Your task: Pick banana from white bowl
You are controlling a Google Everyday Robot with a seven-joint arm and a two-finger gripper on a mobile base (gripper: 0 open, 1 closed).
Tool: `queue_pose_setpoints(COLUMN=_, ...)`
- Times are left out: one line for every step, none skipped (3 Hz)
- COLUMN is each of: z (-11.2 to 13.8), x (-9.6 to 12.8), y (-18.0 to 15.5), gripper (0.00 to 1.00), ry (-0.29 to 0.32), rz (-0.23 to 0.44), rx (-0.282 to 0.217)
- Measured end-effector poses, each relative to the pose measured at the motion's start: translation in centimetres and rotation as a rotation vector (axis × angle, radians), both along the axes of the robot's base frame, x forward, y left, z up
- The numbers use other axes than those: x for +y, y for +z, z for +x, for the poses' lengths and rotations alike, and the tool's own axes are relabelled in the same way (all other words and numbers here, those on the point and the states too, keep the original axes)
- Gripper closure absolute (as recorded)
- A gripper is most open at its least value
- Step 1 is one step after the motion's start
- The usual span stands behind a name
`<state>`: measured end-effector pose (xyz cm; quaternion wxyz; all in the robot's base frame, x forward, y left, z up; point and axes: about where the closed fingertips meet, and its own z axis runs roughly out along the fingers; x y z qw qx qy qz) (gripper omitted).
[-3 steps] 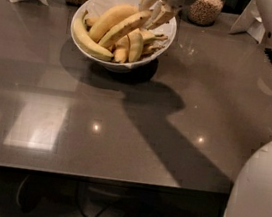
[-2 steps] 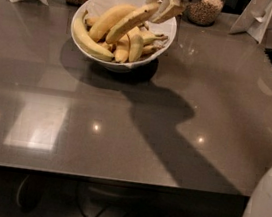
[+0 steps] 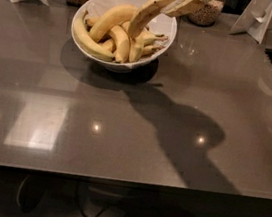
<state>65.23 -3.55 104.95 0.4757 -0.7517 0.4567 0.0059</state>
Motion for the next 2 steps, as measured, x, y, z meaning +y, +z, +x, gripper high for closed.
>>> queue_pose_setpoints(z=-3.4, x=-0.9, y=1.4, gripper=1.0, ry=0.006, rz=0.102, rx=0.017)
queue_pose_setpoints(z=-6.8, x=-1.5, y=2.3, gripper=1.0, ry=0.023, rz=0.17, rx=0.039)
